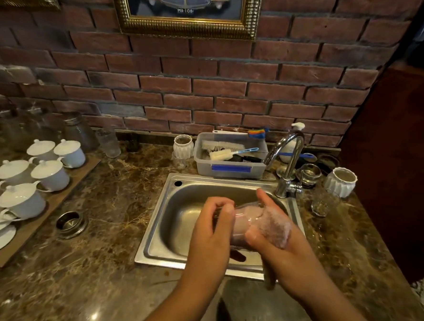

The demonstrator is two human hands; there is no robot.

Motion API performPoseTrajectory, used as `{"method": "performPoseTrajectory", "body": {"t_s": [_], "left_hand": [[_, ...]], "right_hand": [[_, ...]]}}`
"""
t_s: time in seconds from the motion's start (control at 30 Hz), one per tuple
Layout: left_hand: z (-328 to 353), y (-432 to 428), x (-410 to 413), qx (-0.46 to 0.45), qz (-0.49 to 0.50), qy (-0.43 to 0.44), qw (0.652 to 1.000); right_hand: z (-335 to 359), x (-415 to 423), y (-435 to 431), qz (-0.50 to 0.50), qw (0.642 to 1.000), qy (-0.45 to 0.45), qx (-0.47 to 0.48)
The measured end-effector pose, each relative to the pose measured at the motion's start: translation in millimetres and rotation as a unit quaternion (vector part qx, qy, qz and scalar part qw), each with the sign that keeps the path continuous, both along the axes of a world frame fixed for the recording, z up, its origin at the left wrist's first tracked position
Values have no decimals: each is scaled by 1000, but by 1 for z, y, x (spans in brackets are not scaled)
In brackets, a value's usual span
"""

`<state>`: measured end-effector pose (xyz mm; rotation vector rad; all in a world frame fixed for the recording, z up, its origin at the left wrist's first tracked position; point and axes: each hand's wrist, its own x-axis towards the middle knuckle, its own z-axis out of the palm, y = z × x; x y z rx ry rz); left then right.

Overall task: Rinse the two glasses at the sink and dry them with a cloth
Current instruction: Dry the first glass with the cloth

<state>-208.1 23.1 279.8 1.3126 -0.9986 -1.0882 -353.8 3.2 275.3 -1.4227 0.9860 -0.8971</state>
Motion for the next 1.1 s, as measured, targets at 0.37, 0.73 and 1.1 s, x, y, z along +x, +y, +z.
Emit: {"method": "performPoseTrajectory", "body": {"t_s": [0.37, 0.73, 1.1], "left_hand": [[-20, -11, 0, -109, 67, -115, 985], [5, -13, -6, 131, 18, 167, 977], [-12, -12, -5, -84, 64, -87, 991]], "right_hand": [[-9, 13, 7, -19, 995, -62, 74], [3, 6, 9, -2, 990, 110, -85], [-5, 7, 5, -17, 1000, 8, -12]]}}
